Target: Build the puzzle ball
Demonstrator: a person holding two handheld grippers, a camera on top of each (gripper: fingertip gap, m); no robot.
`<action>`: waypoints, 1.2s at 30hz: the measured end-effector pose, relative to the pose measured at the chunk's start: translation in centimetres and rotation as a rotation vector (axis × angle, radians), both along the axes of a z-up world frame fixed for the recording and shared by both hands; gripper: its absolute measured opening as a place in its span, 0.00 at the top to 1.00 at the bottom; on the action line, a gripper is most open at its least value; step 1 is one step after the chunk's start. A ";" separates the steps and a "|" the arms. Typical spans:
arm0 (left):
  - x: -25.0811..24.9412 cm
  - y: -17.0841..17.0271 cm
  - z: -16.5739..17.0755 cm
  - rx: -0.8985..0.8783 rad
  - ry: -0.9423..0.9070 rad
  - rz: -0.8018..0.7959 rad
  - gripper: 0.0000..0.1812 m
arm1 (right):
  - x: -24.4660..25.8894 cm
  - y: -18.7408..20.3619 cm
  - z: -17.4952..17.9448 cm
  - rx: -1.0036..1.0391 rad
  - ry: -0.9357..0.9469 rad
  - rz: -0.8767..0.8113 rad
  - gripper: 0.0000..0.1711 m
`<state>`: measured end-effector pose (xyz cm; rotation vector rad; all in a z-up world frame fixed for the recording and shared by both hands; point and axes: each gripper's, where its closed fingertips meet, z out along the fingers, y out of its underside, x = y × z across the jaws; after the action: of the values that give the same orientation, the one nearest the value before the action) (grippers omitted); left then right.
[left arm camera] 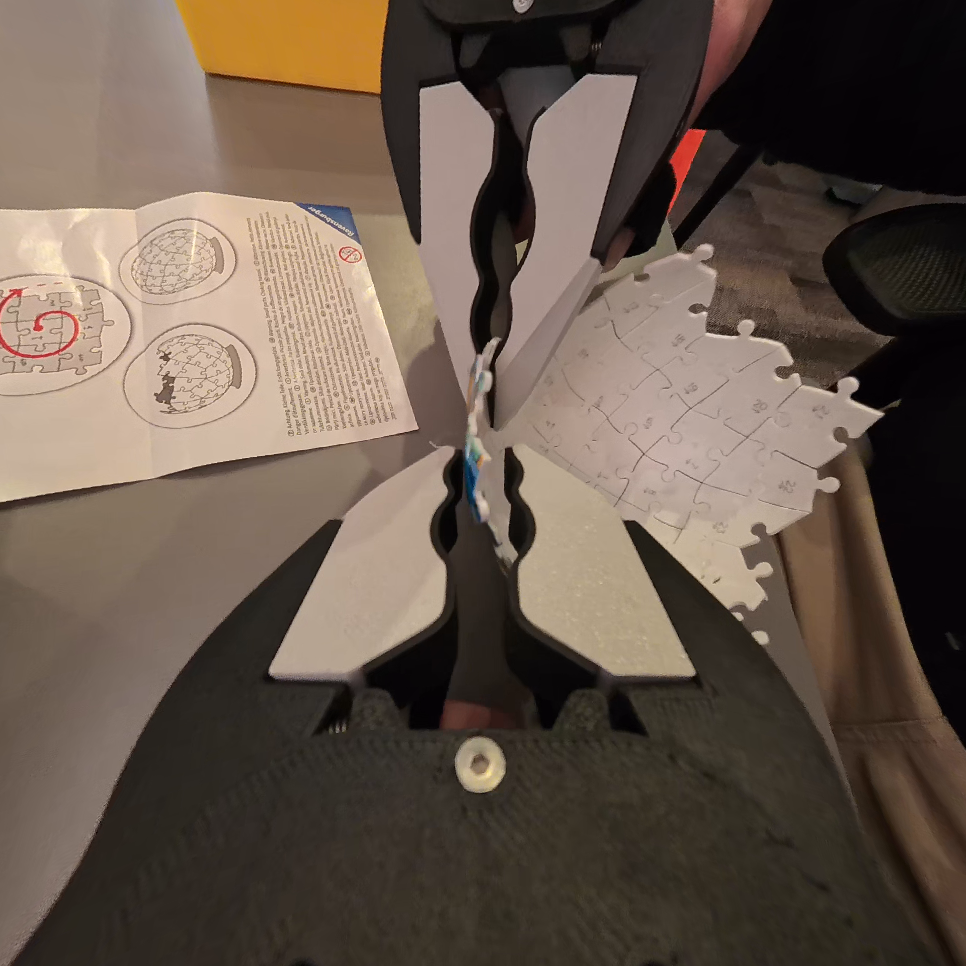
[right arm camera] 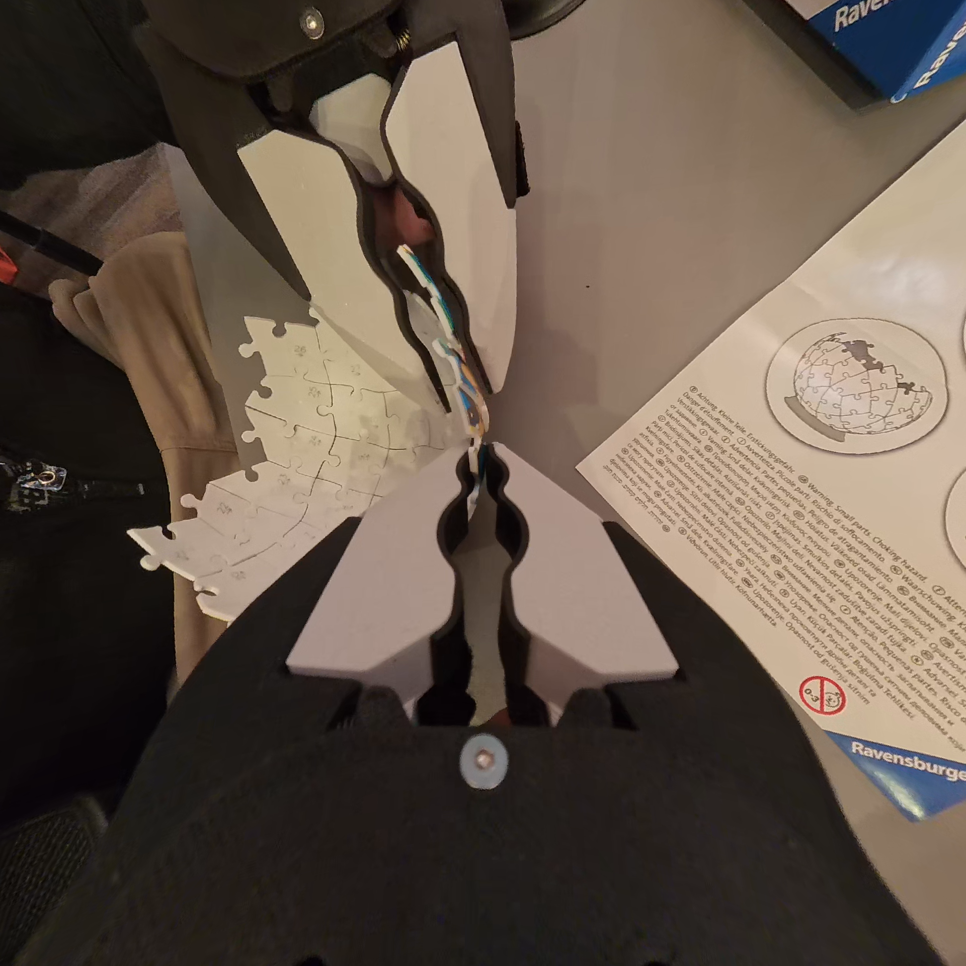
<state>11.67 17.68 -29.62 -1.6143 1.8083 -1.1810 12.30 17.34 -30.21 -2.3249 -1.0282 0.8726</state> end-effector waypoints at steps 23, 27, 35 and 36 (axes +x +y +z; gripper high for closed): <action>-0.3 0.2 0.0 -0.072 -0.009 0.008 0.98 | -0.4 0.6 0.9 0.082 -0.009 0.026 1.00; -0.3 0.2 -0.1 -0.073 -0.011 0.008 0.98 | -0.5 0.6 0.9 0.093 -0.018 0.021 1.00; -0.3 0.4 0.1 -0.062 -0.023 0.007 0.98 | -0.7 1.2 1.7 0.140 -0.020 0.030 0.99; -0.3 0.3 0.1 -0.063 -0.024 0.005 0.98 | -0.7 1.2 1.6 0.139 -0.011 0.031 1.00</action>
<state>11.37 18.02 -29.51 -1.6319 1.7678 -1.2618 11.60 18.50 -28.56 -2.2065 -1.0958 0.7749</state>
